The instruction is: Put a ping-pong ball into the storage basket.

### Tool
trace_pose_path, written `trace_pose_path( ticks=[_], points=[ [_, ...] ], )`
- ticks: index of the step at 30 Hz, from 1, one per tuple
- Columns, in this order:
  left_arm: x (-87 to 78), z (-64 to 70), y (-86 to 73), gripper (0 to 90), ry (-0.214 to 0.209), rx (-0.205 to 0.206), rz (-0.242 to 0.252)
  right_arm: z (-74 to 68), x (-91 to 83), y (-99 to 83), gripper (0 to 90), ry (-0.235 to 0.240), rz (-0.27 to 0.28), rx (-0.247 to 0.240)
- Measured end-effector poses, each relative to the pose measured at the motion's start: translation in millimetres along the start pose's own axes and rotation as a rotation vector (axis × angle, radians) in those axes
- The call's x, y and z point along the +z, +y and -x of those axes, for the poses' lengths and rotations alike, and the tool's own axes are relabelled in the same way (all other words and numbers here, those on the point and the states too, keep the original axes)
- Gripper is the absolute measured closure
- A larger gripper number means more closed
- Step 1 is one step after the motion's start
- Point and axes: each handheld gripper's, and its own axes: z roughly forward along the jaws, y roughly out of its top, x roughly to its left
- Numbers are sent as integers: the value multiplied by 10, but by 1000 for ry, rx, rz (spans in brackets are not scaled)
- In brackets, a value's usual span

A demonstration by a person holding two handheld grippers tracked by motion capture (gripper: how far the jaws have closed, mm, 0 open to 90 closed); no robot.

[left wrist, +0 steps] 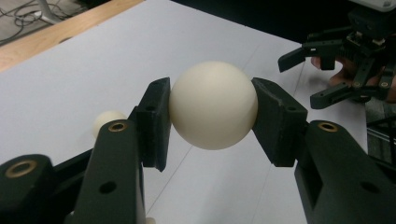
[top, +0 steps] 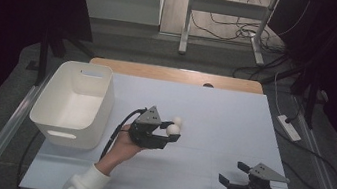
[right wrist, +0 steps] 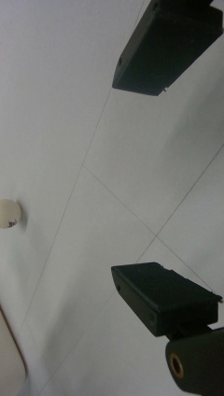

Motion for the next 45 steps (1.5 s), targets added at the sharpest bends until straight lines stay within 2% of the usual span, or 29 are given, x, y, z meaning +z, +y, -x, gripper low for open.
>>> trace_pose_path(
  ticks=[28, 45],
  points=[
    [-376, -43, 98, 508, 59, 2, 103, -7, -1, 0, 96, -1, -3, -1],
    [-539, -74, 125, 508, 94, 5, 135, -14, 8, -1, 97, -1, -7, -4]
  ],
)
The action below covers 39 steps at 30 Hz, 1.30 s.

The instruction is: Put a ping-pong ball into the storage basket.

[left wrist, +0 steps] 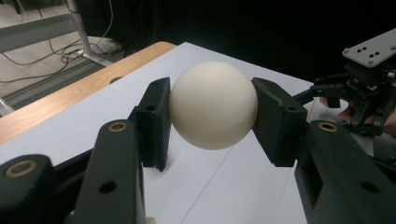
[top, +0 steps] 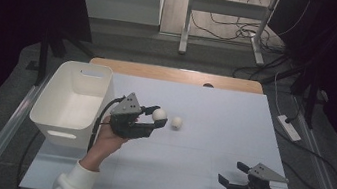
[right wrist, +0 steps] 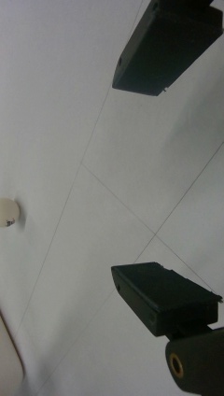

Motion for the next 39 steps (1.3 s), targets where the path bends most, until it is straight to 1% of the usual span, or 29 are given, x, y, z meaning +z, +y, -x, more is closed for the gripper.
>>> trace_pose_path(
  ticks=[15, 24, 29, 37, 39],
  points=[
    [-102, -32, 26, 508, 18, -5, 25, 1, 5, -1, 96, -1, -1, -3],
    [-185, -79, 37, 508, 35, -15, 45, 2, 5, -1, 96, -2, -1, -4],
    [-208, -97, 36, 508, 43, -17, 47, 0, 8, -1, 96, 1, -2, -6],
    [-289, -148, 39, 508, 66, -32, 64, 0, 5, -1, 96, -1, -3, -6],
    [-316, -169, 38, 508, 78, -38, 66, 0, 6, -1, 96, 0, -1, -6]
  ],
)
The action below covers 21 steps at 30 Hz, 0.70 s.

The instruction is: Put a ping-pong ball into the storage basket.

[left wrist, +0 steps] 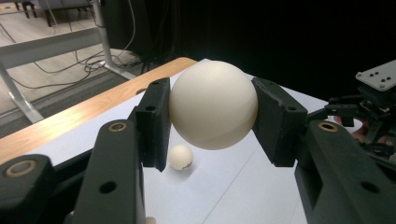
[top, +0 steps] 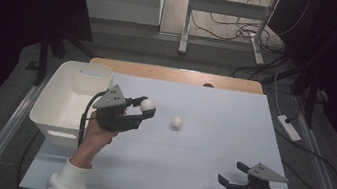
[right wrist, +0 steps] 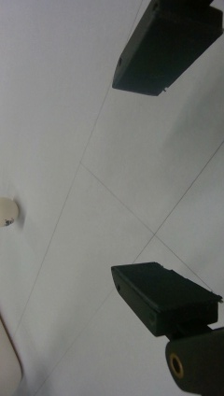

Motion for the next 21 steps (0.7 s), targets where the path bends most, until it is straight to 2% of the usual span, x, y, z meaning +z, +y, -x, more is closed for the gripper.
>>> trace_pose_path(
  ticks=[16, 21],
  points=[
    [-100, -80, 9, 508, 67, -18, 8, -1, 2, 0, 96, 0, -3, 0],
    [-120, -93, 12, 508, 102, -17, 0, 0, 1, 0, 96, 0, -2, 0]
  ],
)
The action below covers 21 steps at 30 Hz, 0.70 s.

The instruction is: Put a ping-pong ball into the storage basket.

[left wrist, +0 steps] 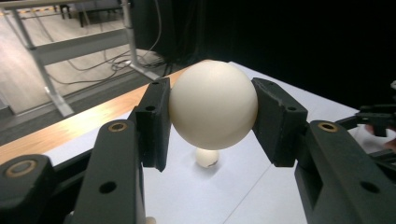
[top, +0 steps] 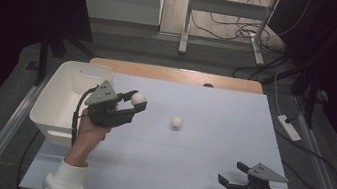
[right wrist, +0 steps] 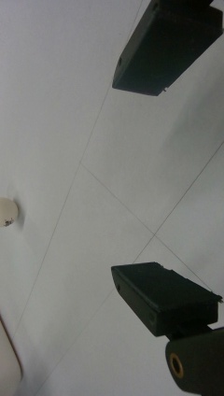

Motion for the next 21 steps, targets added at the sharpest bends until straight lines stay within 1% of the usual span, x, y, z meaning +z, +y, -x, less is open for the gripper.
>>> trace_pose_path(
  ticks=[5, 12, 16, 17, 21],
  points=[
    [-32, -35, 2, 508, 13, -4, -1, 1, 0, 0, 97, 0, 0, 0],
    [-64, -69, 2, 507, 20, -14, 4, -1, -1, 2, 97, -1, 1, 0],
    [-78, -75, 3, 508, 37, -15, 2, -4, -1, 4, 96, -1, 0, -1],
    [-84, -78, 2, 508, 51, -10, -3, -4, -1, 4, 96, -1, 0, -1],
    [-106, -106, 0, 508, 59, -19, -2, -6, -4, 6, 96, -1, -1, -3]
  ],
)
